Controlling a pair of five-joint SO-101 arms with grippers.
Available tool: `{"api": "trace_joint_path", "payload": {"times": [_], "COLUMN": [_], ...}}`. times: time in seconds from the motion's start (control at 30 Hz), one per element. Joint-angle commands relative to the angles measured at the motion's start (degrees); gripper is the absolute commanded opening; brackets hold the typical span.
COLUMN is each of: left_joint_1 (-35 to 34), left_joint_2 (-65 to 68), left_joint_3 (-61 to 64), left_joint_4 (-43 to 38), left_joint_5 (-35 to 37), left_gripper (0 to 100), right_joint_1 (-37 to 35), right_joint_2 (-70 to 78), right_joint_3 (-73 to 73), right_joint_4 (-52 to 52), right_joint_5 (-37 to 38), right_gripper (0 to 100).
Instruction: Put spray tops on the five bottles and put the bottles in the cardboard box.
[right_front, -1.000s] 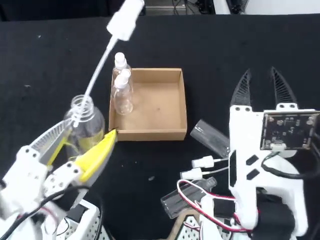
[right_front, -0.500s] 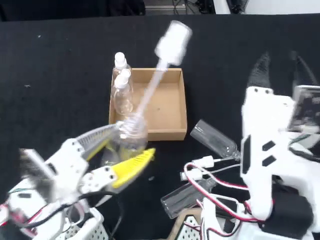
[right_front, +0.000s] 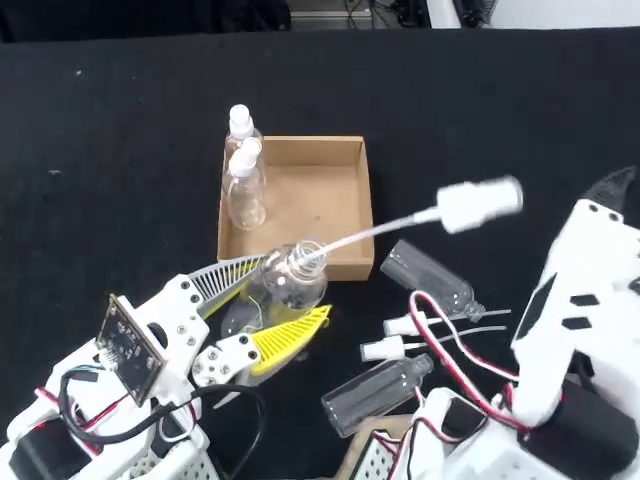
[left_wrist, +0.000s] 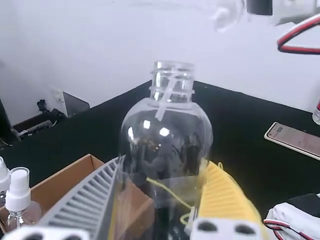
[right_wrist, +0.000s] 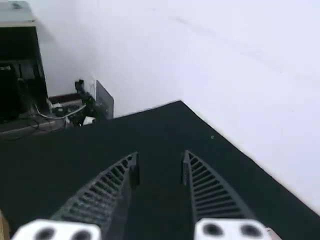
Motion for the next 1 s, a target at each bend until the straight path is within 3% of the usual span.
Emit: {"api": "trace_joint_path", "payload": {"times": [0.0,0.2,0.4,0.53,0.83,0.97], "left_joint_1": [0.40,0.22,0.22,0.22,0.22,0.22], "left_joint_2": [-0.35,-0.35,-0.35,-0.35,-0.35,-0.35], "left_joint_3": [-0.75,-0.75,-0.75,-0.75,-0.31,-0.31], "left_joint_4": [-1.49,-1.49,-1.49,-1.49,-1.76,-1.76], "left_joint_5": [-0.88,-0.88,-0.88,-0.88,-0.88,-0.88], "left_gripper": [3,3,3,3,3,3], "right_joint_1": [1.41,1.32,-4.40,-4.92,-14.68,-20.31], "right_joint_2": [1.36,2.42,13.49,23.96,37.23,35.47], "right_joint_3": [2.51,5.41,-3.38,-17.54,-45.93,-47.52], "right_joint_4": [-1.14,-8.18,-8.18,0.97,26.55,27.52], "right_joint_5": [-0.97,-9.14,-16.44,-20.84,-20.48,-18.29], "right_gripper": [12.7,12.6,12.6,12.6,12.6,12.6]}}
